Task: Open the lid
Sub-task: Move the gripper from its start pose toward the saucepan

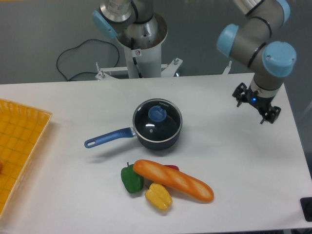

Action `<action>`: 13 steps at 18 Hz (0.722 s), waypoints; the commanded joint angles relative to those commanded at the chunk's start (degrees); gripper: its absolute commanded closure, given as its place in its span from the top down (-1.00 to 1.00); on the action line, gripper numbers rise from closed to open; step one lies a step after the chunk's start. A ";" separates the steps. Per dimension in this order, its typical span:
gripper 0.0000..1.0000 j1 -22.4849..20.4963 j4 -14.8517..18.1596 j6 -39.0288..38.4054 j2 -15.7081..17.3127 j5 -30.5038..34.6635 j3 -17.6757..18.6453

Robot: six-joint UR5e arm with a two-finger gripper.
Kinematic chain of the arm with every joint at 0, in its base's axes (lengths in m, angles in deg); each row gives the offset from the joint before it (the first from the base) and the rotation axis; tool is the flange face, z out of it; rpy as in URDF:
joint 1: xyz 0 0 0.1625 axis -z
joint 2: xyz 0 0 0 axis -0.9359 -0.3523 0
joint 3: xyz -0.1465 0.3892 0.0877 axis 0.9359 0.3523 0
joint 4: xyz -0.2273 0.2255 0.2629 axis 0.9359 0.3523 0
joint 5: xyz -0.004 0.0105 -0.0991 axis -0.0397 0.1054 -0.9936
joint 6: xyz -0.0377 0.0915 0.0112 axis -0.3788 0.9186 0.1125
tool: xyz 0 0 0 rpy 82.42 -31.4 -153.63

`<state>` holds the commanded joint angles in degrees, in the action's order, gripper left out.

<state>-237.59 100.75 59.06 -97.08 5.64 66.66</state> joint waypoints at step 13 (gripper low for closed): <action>1.00 4.37 2.63 -3.42 9.41 -0.35 3.88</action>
<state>-233.22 103.38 55.63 -87.68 5.29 70.54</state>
